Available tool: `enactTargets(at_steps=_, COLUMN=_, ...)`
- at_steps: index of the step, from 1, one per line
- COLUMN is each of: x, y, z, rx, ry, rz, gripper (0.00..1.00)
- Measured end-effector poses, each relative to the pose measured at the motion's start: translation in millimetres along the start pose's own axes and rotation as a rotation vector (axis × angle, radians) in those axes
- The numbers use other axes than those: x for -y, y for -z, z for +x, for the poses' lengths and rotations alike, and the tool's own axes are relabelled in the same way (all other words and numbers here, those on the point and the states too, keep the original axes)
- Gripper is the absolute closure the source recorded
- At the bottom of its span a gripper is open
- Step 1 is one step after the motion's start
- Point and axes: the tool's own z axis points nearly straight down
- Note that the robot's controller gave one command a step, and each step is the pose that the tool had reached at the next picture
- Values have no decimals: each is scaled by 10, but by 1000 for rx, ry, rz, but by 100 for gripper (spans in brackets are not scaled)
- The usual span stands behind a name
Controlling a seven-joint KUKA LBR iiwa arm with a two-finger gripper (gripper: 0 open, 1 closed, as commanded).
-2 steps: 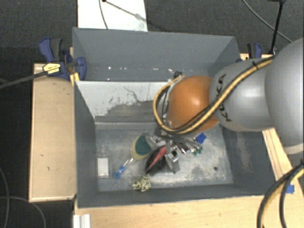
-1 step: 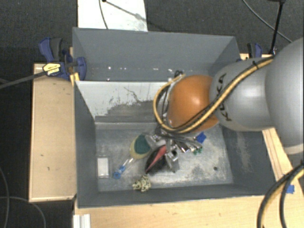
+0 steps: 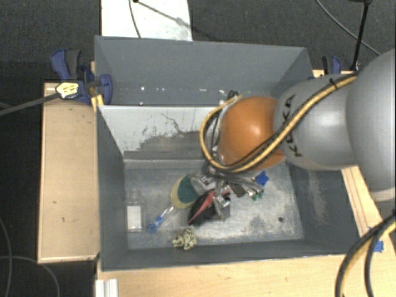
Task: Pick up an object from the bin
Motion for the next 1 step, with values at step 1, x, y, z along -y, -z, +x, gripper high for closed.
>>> enactTargets(at_steps=1, x=6, y=257, z=-18, rx=-3, ry=-10, rz=-3, gripper=100)
